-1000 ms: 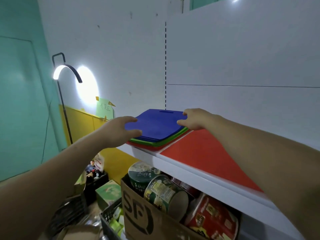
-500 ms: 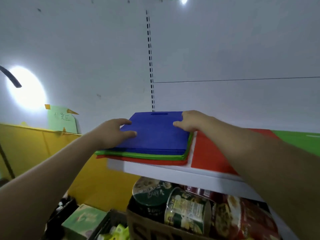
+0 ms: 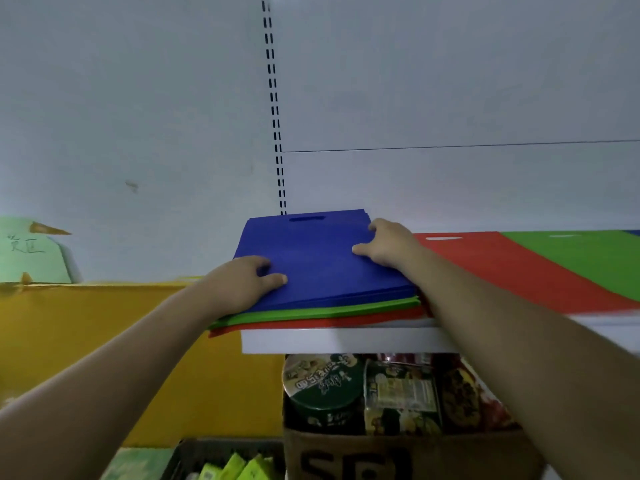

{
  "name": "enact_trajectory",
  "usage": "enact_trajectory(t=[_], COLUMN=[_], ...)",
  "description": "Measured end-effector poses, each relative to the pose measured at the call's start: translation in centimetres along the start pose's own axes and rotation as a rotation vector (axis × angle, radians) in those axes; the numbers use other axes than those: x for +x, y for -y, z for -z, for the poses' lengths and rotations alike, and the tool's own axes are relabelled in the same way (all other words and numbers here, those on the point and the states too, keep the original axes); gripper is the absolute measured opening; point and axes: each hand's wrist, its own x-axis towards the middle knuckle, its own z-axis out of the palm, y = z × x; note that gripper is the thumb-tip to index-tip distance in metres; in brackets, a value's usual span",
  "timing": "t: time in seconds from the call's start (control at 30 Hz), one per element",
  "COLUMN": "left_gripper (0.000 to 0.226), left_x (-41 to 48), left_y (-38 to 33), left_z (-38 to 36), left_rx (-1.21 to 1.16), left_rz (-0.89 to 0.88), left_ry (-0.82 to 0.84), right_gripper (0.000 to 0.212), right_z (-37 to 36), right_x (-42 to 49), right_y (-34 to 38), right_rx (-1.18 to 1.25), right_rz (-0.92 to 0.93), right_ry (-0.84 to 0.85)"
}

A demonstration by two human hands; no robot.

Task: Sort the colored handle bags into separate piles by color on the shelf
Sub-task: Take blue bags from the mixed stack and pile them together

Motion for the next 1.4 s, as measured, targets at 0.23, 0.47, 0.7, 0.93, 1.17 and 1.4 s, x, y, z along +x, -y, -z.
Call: enact_trajectory(t=[0.23,0.47,0.7,0.93,1.17,1.4], left_gripper=[0.063,0.07,0.077,0.042,0.036,0.046], left_x=[-0.4,-0.8,-0.8,-2.5,-4.9,-6.5], left_y=[-0.1,-0.1,0.8,0.6,0.5,-0.6], left_z=[-0.1,0.0,0.2,1.0,3.3,4.1], left_rx=[-0.014,-0.078,-0.356,-0.715,-0.963,-0.784], left_rz=[-0.011,0.056,0.157,0.087,-0.088,-0.349], left_ry=[-0.025,-0.062,-0.129,-0.408,-0.456,-0.465], right_gripper=[0.056,0.064,0.052,0.049,0.047,0.049], right_z=[-0.4,0.4,1.0,2.2,4.8,8.5], right_x=[0.2,-0.6,-1.9,-3.6,-6.6,-10.2], right_y=[-0.5,-0.8,-0.4,0.2,2.1,1.4], right_rx=[0.194,0.405,0.582,0.759,0.79,0.612], right_rz=[0.091,0.244,0.535,0.506,0.429,0.344], right_ry=[-0.095,-0.182,-0.392,-0.552,-0.612,-0.663])
